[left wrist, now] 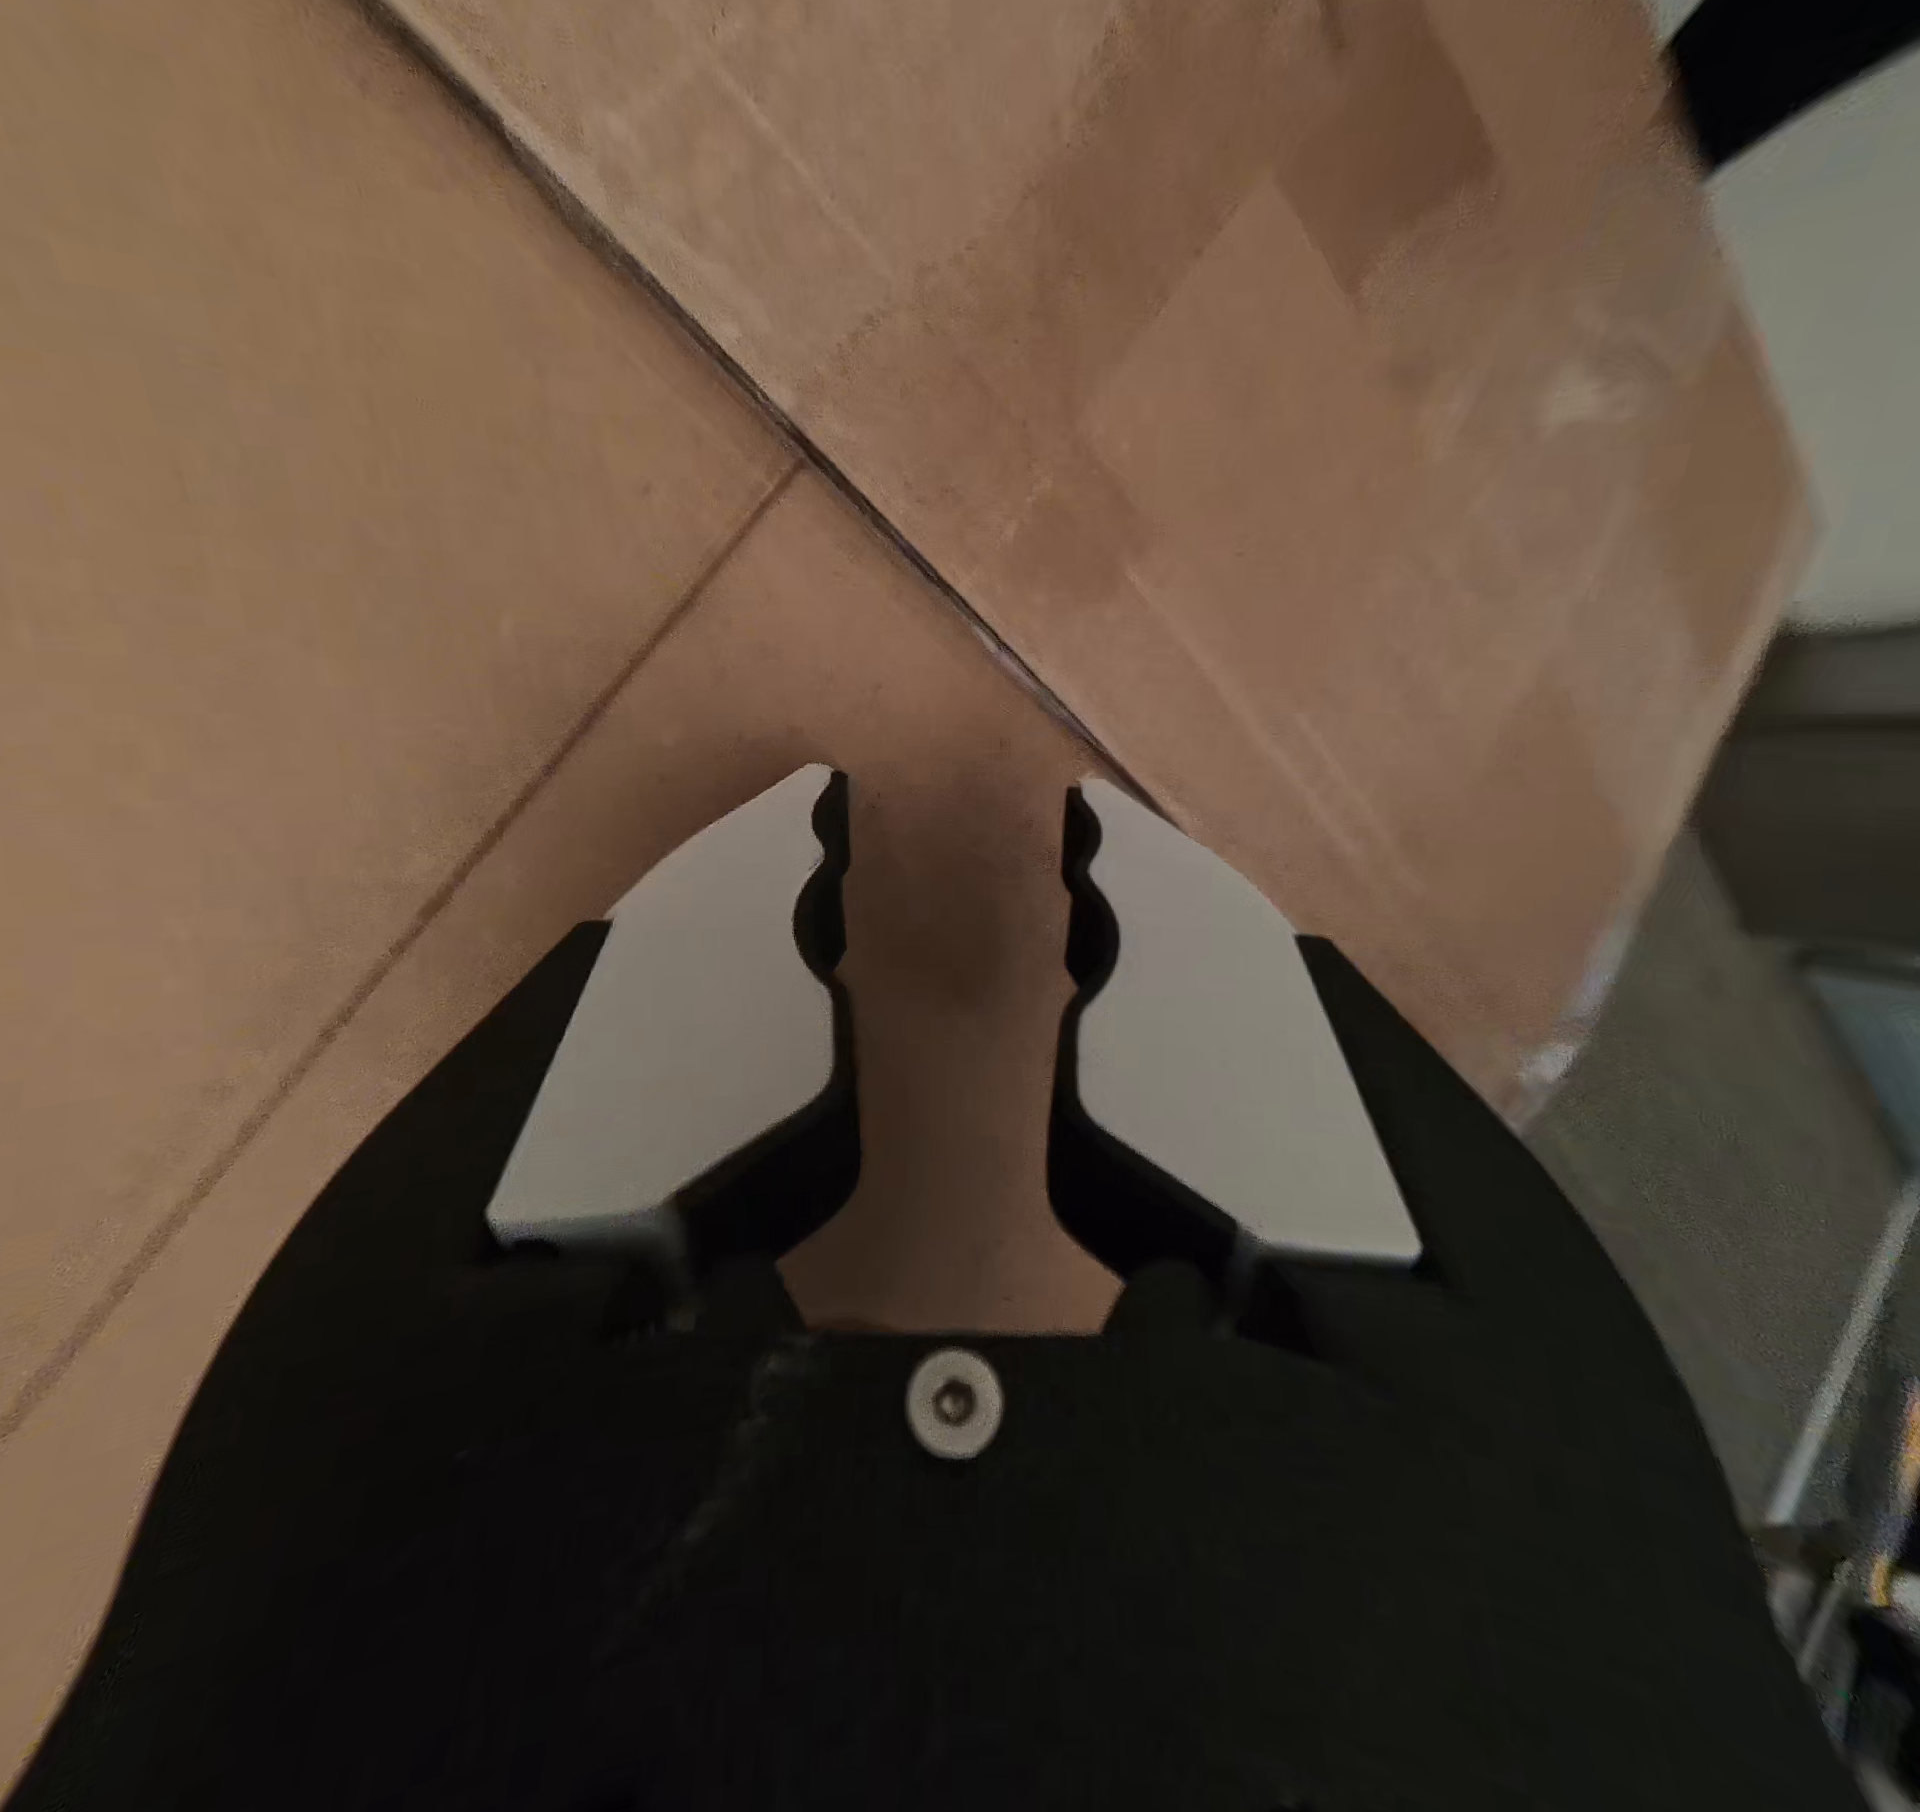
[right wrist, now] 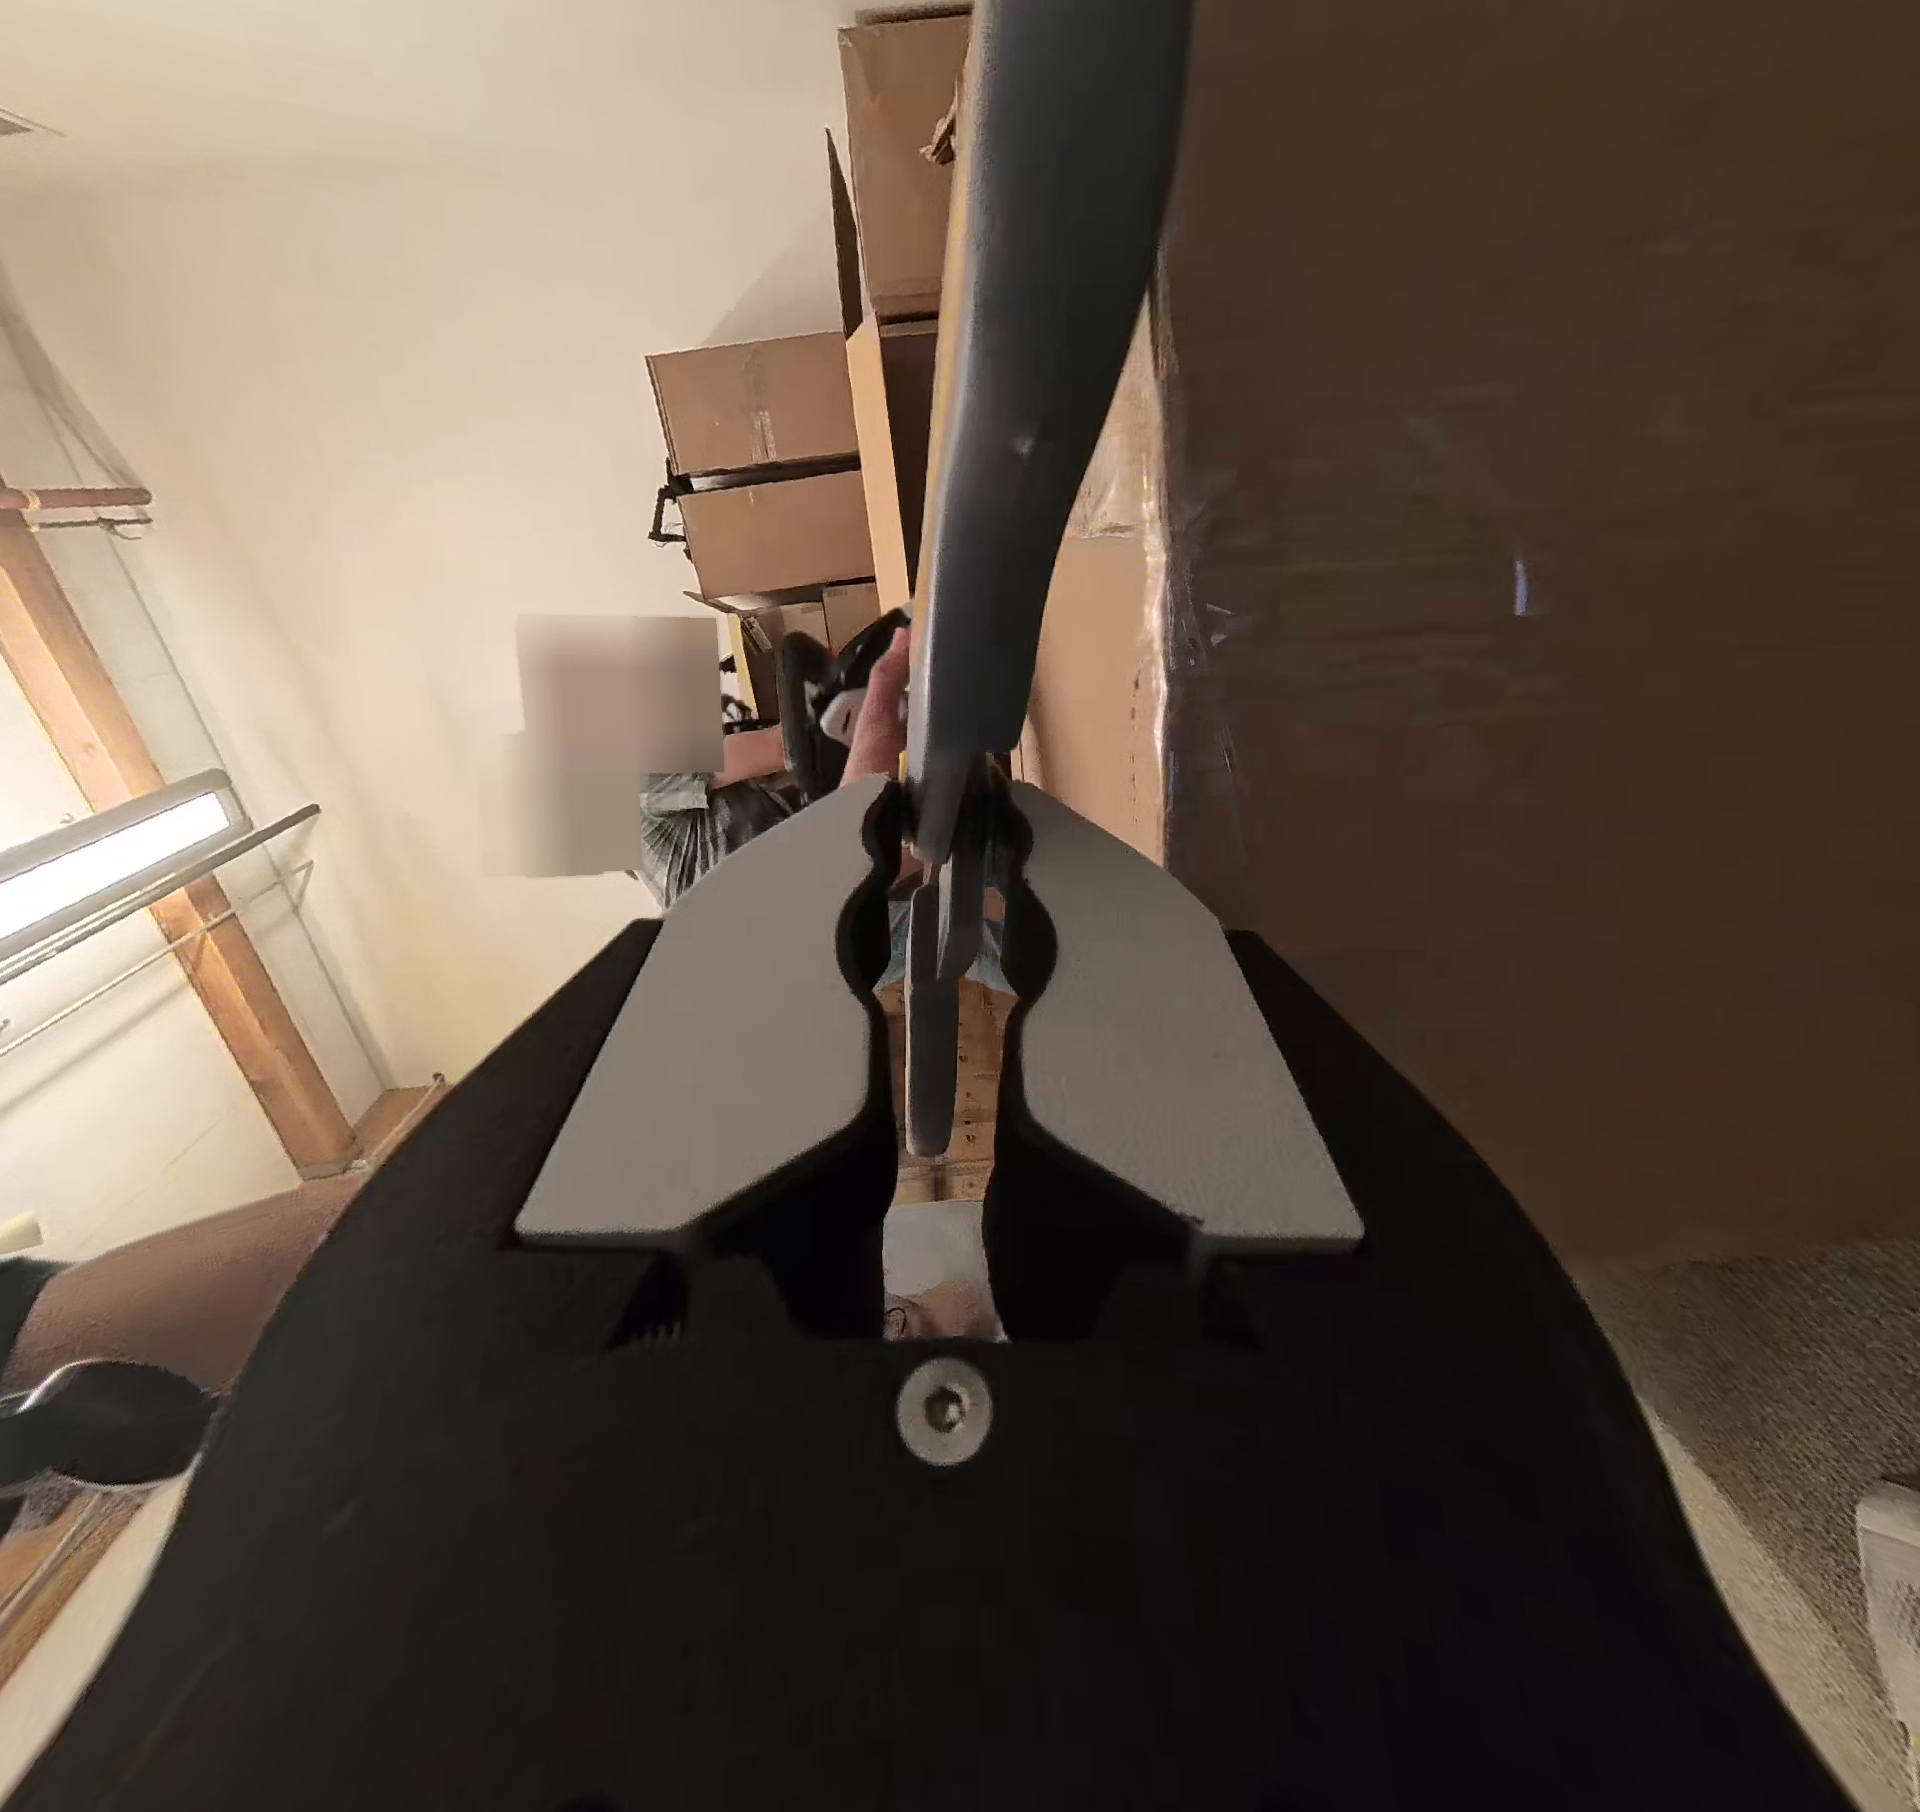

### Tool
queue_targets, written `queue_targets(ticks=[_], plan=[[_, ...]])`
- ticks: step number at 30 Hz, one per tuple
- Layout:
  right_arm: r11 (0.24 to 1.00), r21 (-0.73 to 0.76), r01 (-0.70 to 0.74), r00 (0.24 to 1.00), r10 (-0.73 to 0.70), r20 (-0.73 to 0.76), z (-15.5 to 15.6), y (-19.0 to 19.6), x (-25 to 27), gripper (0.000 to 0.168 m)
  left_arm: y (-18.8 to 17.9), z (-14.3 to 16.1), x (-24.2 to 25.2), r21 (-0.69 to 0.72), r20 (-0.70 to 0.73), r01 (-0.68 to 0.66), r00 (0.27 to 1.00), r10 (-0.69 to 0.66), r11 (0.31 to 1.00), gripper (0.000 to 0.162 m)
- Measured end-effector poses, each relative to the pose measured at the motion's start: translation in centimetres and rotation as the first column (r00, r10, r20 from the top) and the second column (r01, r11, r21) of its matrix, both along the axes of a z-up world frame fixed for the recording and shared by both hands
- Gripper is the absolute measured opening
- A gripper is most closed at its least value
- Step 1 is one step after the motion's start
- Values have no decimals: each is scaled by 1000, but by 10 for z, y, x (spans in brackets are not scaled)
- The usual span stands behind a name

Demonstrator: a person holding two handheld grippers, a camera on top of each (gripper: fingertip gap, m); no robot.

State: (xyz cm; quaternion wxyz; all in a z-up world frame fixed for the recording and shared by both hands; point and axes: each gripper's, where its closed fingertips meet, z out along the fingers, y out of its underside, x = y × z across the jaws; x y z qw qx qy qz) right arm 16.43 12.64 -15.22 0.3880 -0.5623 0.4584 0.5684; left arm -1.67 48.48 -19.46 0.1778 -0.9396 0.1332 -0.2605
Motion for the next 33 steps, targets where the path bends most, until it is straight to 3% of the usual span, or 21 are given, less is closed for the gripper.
queue_targets(ticks=[2,3,6,8,15,24,28,31,33], plan=[[1000,-2,-1,1000,1,11,1,0,1,14,8,-2,2,-85,-14,-2,1000,1,996,35],[1000,-5,3,1000,-3,11,0,0,1,14,11,2,9,-150,50,-35,998,43,988,42],[999,-10,34,999,-34,-8,-2,0,2,14,26,11,21,-365,245,-199,922,300,909,49],[999,-7,53,998,-53,-24,-1,1,2,14,30,11,23,-438,297,-244,869,396,865,45],[997,1,72,997,-71,-39,0,2,2,14,21,-1,33,-504,260,-246,871,417,828,20],[995,-3,101,993,-101,-62,-5,-8,10,14,26,1,40,-498,298,-256,847,441,828,34],[994,-6,110,991,-111,-69,-8,-12,15,14,21,-5,36,-439,311,-113,912,269,891,19],[994,-9,105,993,-105,-47,-9,-16,21,14,18,-3,36,-365,276,53,960,54,930,26],[994,-11,108,993,-109,-42,-11,-18,24,14,18,-3,36,-334,280,93,960,4,938,27]])
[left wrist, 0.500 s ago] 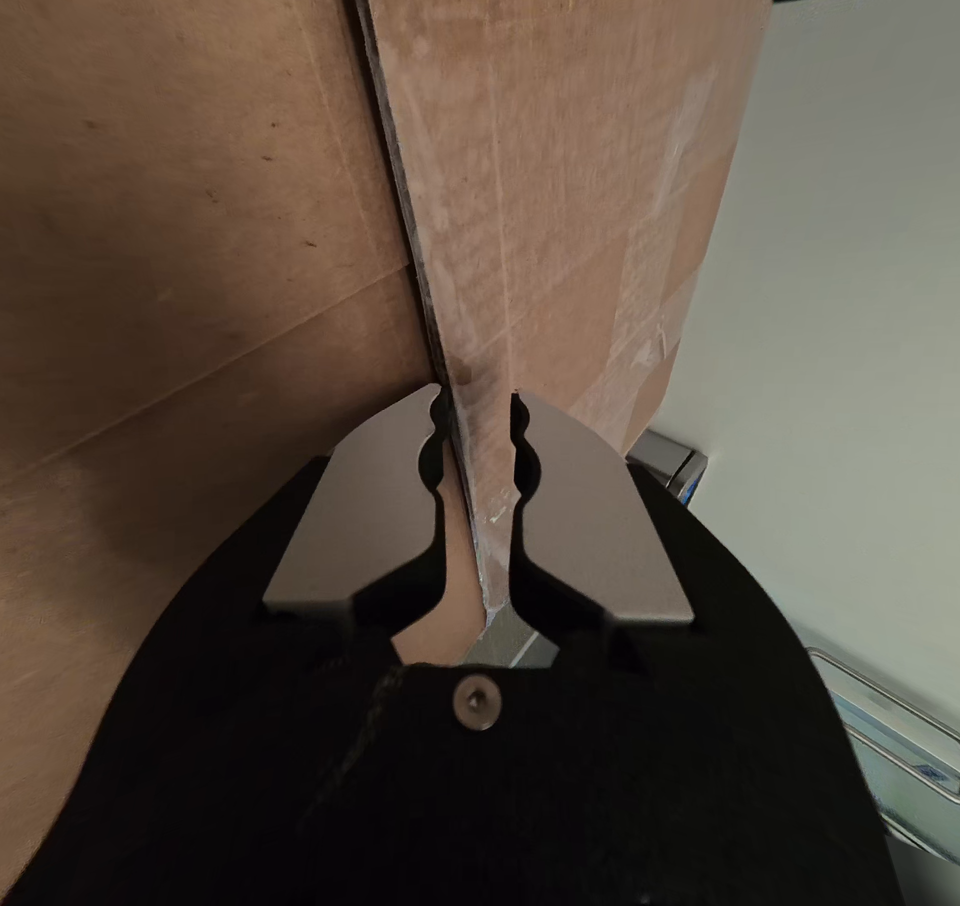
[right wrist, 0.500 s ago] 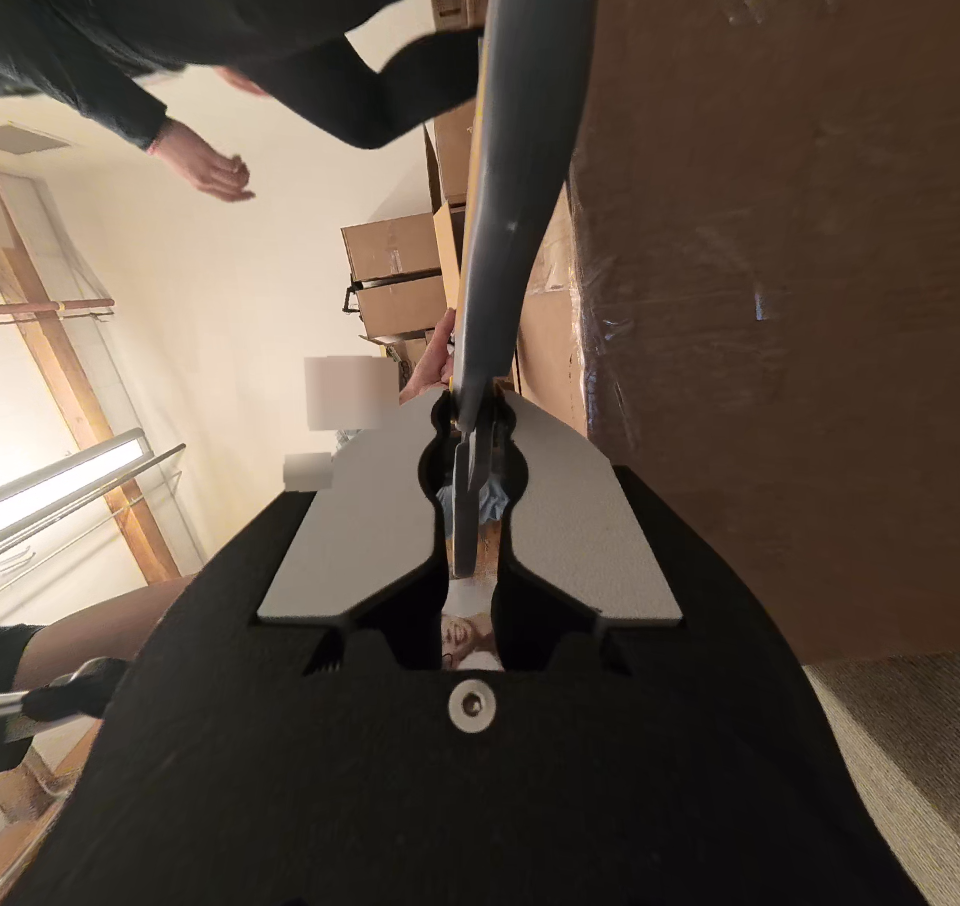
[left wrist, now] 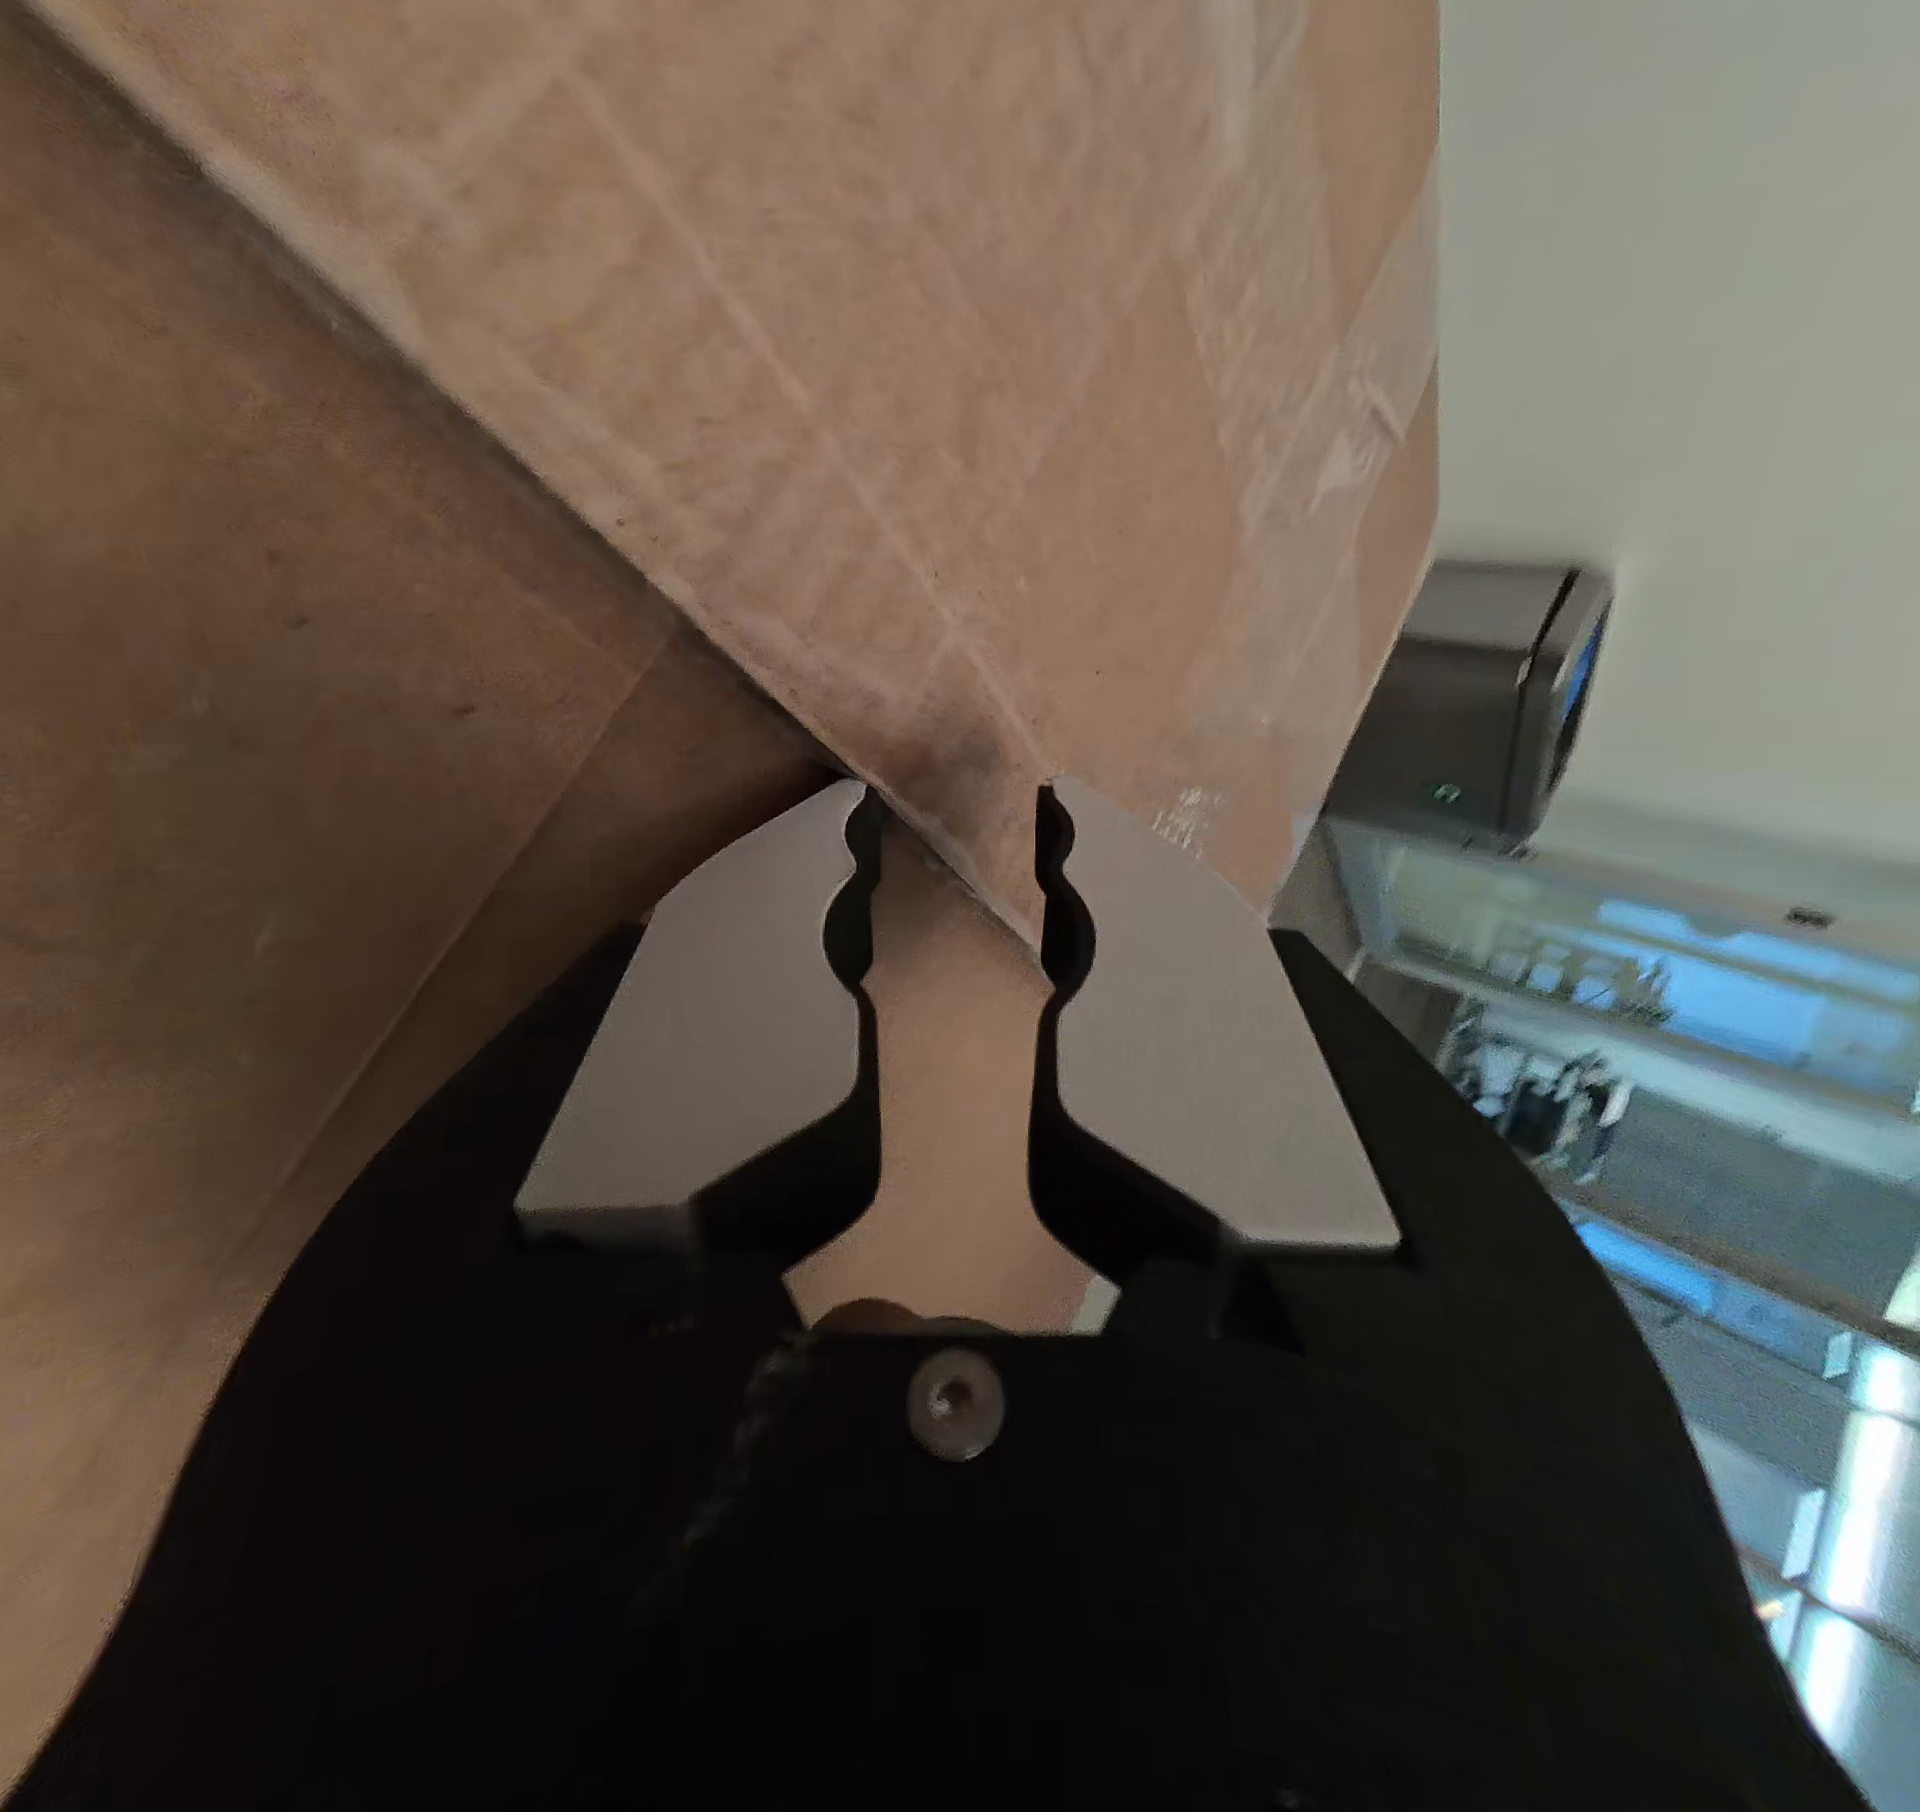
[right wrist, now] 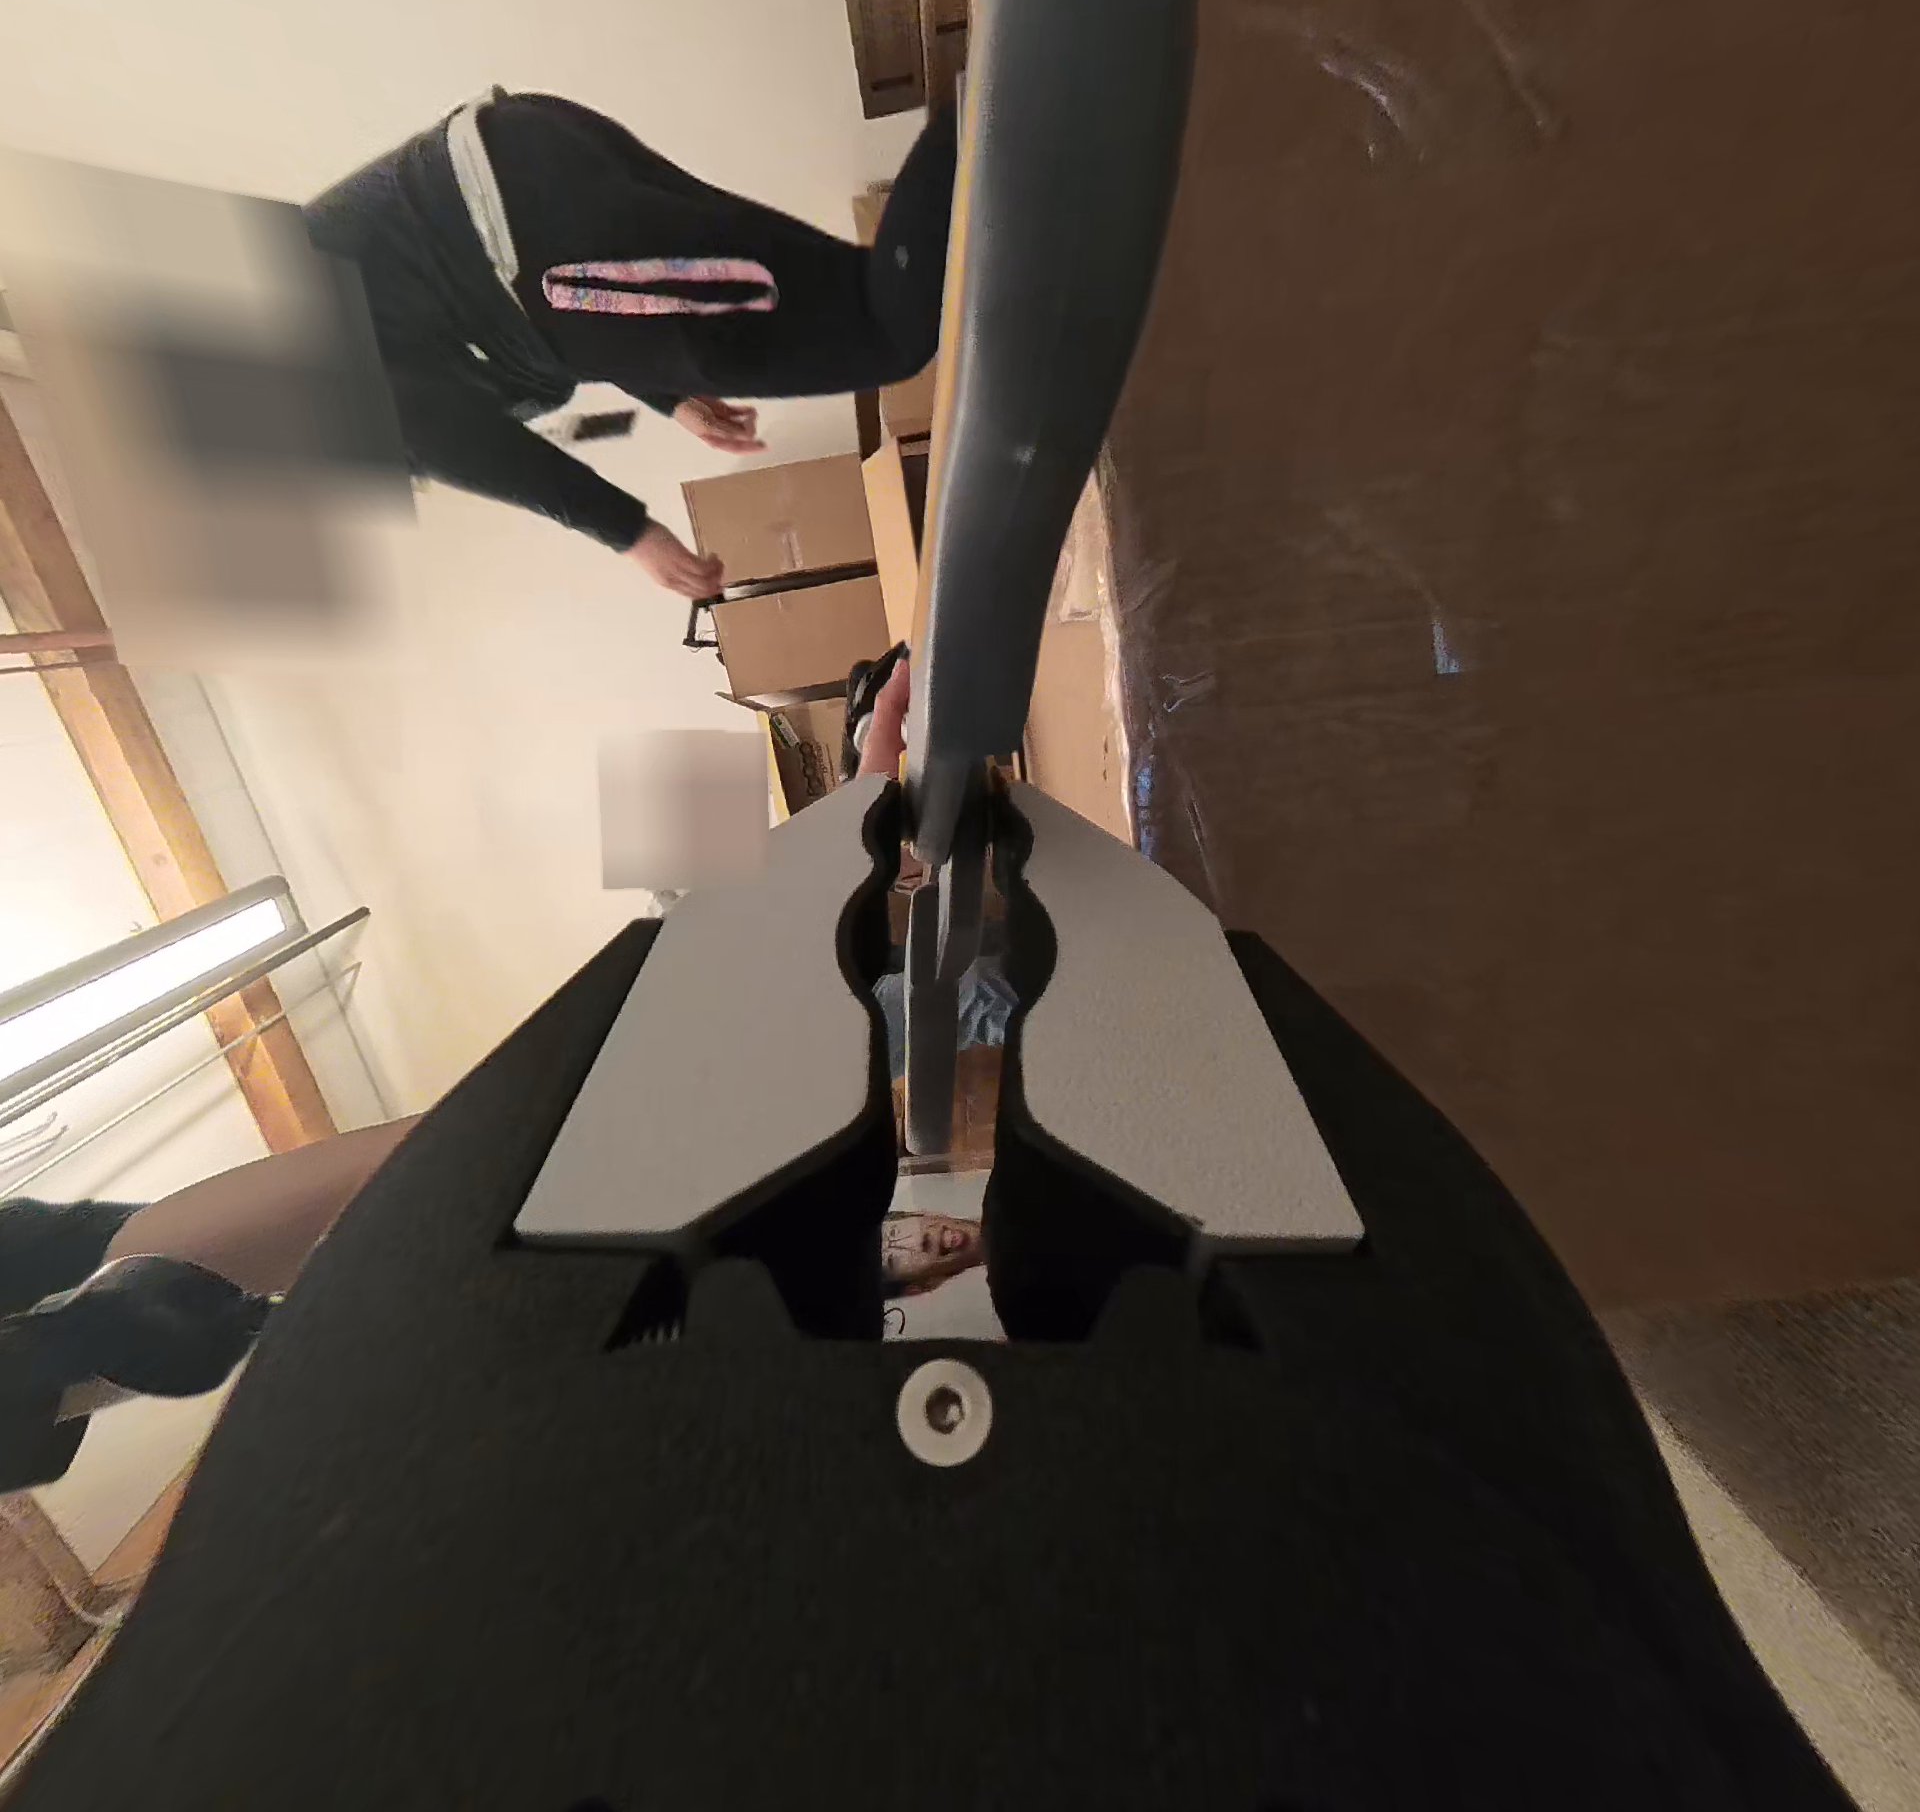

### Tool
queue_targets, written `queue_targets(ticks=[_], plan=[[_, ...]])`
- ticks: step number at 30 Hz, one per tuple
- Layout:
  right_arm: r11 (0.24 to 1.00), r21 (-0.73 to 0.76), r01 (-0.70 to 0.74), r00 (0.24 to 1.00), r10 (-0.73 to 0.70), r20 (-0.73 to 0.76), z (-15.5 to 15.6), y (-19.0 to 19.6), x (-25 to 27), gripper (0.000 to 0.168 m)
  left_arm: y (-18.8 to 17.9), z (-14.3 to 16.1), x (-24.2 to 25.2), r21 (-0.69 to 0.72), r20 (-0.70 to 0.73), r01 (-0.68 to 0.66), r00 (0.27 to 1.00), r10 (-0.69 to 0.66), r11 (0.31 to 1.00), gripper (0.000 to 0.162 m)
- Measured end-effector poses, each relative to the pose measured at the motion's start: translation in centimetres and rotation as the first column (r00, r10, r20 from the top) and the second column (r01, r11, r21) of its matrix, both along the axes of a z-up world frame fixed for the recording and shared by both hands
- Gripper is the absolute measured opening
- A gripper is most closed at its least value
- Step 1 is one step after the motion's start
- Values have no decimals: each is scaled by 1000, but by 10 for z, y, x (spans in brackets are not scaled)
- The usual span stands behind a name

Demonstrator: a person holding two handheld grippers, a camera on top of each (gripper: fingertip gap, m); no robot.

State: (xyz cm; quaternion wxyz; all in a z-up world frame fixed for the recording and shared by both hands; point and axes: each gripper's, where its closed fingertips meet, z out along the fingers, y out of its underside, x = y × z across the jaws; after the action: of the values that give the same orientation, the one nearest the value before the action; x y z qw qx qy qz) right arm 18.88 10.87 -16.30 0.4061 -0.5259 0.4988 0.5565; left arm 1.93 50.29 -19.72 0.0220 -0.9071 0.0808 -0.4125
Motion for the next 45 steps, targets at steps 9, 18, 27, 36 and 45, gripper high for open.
queue_targets(ticks=[9,18,27,36,45], plan=[[1000,-5,-13,1000,13,-27,-3,7,-8,15,10,2,22,-243,295,-310,879,375,919,10],[1000,6,25,998,-24,-57,-2,14,-8,15,-2,4,26,-212,290,-397,847,445,893,10],[999,-6,46,998,-46,-35,-17,46,-10,14,-7,1,24,-93,105,-215,969,225,972,13],[968,-153,196,972,-213,-101,-47,110,-59,15,-6,8,26,-284,142,-354,904,404,891,10],[813,-224,537,842,-533,83,-58,96,-29,15,-7,5,25,-109,130,-257,954,270,960,11]])
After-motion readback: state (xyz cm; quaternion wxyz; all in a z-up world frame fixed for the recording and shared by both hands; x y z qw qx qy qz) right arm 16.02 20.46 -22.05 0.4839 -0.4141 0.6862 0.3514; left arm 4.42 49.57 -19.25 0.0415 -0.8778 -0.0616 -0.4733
